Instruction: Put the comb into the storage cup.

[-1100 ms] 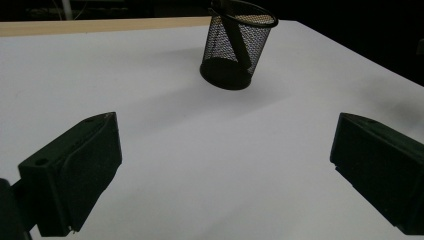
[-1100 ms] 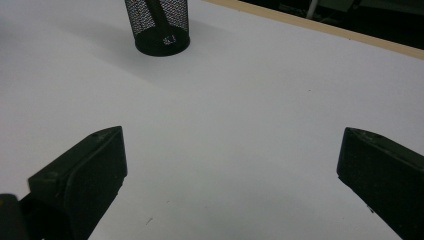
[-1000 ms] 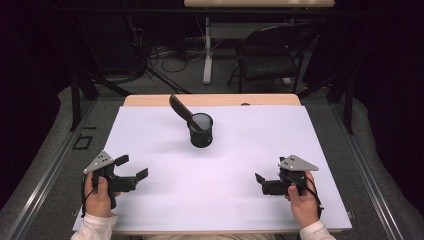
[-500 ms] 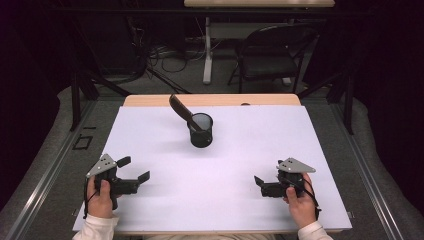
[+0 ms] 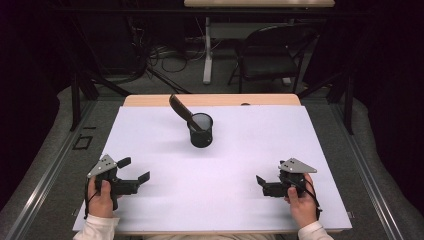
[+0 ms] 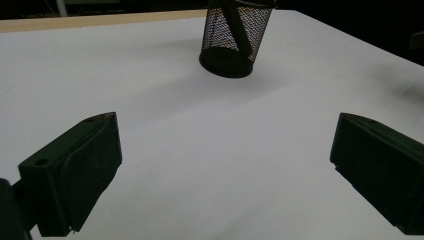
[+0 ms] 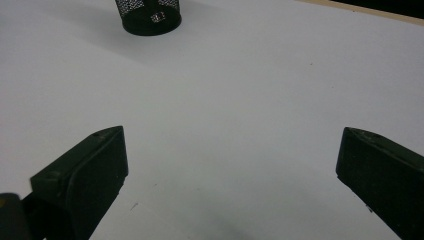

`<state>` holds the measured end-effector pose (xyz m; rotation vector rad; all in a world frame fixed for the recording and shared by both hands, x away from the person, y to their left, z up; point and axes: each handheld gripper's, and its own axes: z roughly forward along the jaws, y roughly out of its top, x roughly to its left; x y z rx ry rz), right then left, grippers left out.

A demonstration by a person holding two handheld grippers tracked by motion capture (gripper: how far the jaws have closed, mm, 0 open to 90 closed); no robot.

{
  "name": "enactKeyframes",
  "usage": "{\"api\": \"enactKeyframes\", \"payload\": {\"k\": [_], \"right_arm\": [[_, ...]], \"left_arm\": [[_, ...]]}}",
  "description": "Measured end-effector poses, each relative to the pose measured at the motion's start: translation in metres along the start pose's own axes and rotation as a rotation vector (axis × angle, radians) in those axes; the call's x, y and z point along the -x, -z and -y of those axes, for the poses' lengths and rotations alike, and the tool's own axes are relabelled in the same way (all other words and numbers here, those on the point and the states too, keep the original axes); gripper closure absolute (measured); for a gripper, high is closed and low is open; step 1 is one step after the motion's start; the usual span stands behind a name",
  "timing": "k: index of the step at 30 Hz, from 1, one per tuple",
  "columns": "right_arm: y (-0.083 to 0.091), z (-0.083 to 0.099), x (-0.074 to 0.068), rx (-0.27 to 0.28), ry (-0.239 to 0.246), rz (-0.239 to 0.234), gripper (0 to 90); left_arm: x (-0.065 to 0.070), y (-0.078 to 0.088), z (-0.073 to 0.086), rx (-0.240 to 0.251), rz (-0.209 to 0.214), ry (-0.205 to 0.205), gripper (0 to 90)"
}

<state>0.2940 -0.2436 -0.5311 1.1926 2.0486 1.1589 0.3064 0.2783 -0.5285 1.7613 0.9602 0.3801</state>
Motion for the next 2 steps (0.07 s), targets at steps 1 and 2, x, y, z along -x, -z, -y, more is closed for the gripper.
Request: {"api": "enactKeyframes", "payload": {"k": [1,2], "right_arm": [[0.0001,0.0001,0.0003,-0.002,-0.002,0.002,0.1],[0.0001,0.0003,0.0010,-0.003,-0.002,0.000,0.1]], "left_arm": [[0.0000,-0.0001,0.0000,0.000,-0.001,0.000,0.4],[-0.0002,-0.0002,-0.0001,0.001,0.000,0.000,0.4]]}}
